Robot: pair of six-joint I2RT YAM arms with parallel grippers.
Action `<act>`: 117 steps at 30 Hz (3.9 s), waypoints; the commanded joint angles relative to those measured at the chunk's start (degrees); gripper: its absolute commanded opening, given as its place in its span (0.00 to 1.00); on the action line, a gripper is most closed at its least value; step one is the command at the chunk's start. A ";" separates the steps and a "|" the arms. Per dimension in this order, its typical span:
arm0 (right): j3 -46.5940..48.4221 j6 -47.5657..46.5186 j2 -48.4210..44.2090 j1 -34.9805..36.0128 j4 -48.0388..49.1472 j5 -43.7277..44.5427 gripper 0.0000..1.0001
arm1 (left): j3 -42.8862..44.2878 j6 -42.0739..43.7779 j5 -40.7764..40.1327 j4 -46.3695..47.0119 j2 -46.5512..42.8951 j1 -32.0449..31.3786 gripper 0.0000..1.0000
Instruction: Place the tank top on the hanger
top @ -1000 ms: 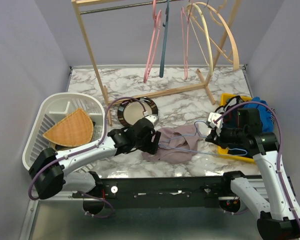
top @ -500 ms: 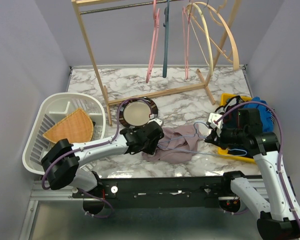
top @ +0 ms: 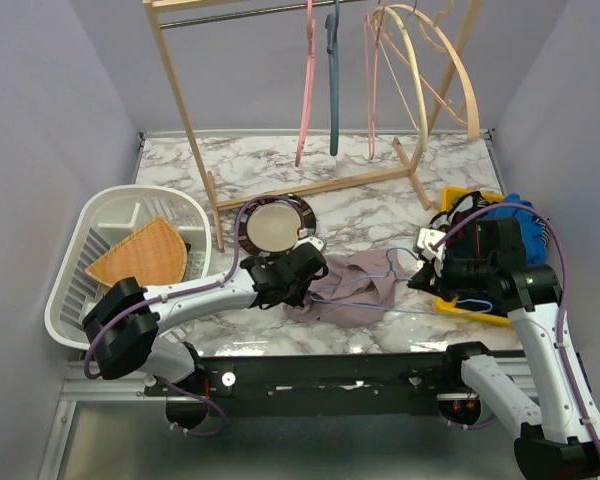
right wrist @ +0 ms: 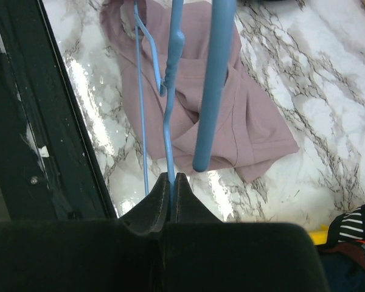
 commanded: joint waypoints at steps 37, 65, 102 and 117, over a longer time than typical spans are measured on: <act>-12.57 0.62 4.73 1.78 29.29 -24.57 0.01 | 19.35 -4.64 12.97 3.92 -9.20 -0.21 0.02; -4.05 -16.17 11.41 2.22 9.42 -26.33 0.01 | 16.18 37.72 32.84 0.58 -10.71 1.20 0.94; 0.34 7.02 14.05 2.31 19.35 -20.46 0.69 | -8.42 11.38 22.05 18.60 -23.96 0.58 0.00; -9.40 13.90 6.84 1.43 25.07 -8.48 0.81 | -17.30 -0.59 11.39 15.78 -36.98 0.76 0.00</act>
